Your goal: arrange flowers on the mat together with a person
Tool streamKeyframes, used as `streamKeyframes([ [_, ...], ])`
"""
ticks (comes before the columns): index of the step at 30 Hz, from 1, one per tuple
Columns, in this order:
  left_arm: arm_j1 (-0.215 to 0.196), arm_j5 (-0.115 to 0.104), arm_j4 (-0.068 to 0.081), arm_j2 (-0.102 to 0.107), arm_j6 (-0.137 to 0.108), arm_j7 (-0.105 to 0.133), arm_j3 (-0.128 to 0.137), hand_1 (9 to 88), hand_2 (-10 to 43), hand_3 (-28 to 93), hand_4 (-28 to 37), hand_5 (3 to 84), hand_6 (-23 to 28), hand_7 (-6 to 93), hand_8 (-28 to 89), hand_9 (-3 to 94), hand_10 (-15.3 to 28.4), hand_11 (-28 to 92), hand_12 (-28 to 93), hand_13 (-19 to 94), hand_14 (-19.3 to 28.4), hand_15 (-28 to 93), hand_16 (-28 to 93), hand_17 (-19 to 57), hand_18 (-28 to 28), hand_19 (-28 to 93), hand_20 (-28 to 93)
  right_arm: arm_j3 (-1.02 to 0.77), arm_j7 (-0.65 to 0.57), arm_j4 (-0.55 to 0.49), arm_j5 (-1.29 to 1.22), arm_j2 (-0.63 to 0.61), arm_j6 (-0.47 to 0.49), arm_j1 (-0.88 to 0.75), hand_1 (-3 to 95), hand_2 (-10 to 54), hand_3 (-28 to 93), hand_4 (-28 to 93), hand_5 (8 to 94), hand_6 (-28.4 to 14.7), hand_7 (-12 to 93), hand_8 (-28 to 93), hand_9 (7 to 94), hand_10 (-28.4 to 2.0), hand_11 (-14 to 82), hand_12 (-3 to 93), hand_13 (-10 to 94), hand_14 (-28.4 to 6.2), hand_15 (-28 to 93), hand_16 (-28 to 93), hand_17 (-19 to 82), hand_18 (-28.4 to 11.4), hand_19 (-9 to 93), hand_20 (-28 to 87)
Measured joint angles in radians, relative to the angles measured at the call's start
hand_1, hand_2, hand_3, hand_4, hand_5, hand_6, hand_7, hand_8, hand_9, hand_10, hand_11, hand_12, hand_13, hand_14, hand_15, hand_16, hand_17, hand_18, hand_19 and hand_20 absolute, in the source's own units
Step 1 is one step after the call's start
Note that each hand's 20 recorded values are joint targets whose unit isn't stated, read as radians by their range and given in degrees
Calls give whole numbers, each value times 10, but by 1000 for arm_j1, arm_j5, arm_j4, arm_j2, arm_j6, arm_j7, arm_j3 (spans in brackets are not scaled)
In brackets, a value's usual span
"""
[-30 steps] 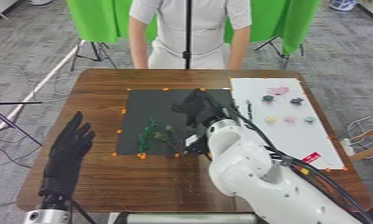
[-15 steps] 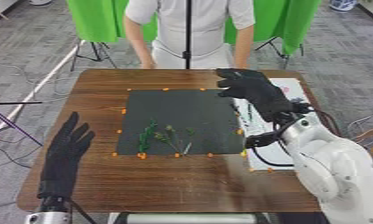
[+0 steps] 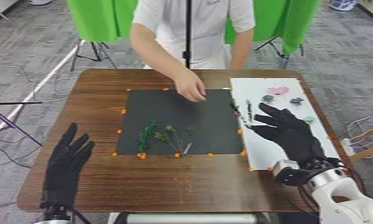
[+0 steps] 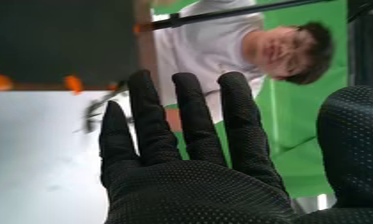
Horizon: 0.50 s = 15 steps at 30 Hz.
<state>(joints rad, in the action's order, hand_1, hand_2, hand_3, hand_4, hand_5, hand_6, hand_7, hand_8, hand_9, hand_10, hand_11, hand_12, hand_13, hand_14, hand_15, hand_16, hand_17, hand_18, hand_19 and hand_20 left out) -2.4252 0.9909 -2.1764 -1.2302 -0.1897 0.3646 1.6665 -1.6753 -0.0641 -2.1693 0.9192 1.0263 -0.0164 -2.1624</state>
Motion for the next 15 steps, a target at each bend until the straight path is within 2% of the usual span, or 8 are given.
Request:
streamKeyframes([
  [5, 25, 2, 19, -3, 26, -5, 1, 162, 40, 751, -283, 230, -39, 105, -96, 274, 111, 64, 128, 205, 172, 154, 5, -123, 228, 386, 64, -2, 1, 24, 11, 17, 14, 0, 153, 105, 665, -256, 396, 18, 94, -90, 386, -130, 39, 166, 275, -202, 68, 288, 13, -217, 239, 184],
  [9, 31, 3, 20, -4, 41, -16, 2, 161, 39, 751, -283, 228, -38, 104, -94, 269, 110, 59, 132, 202, 171, 141, 9, -125, 232, 385, 59, -14, 2, 29, 12, 25, 38, 2, 148, 103, 672, -257, 395, 17, 93, -89, 380, -119, 37, 163, 241, -200, 38, 293, 18, -230, 226, 173],
  [15, 28, 2, 19, -4, 42, -18, 1, 162, 39, 753, -283, 225, -36, 103, -91, 267, 111, 56, 137, 201, 171, 137, 17, -125, 231, 386, 54, -28, 14, 28, 11, 28, 38, -9, 146, 100, 676, -258, 396, 19, 93, -91, 374, -112, 37, 159, 222, -199, 22, 307, 16, -235, 228, 169],
])
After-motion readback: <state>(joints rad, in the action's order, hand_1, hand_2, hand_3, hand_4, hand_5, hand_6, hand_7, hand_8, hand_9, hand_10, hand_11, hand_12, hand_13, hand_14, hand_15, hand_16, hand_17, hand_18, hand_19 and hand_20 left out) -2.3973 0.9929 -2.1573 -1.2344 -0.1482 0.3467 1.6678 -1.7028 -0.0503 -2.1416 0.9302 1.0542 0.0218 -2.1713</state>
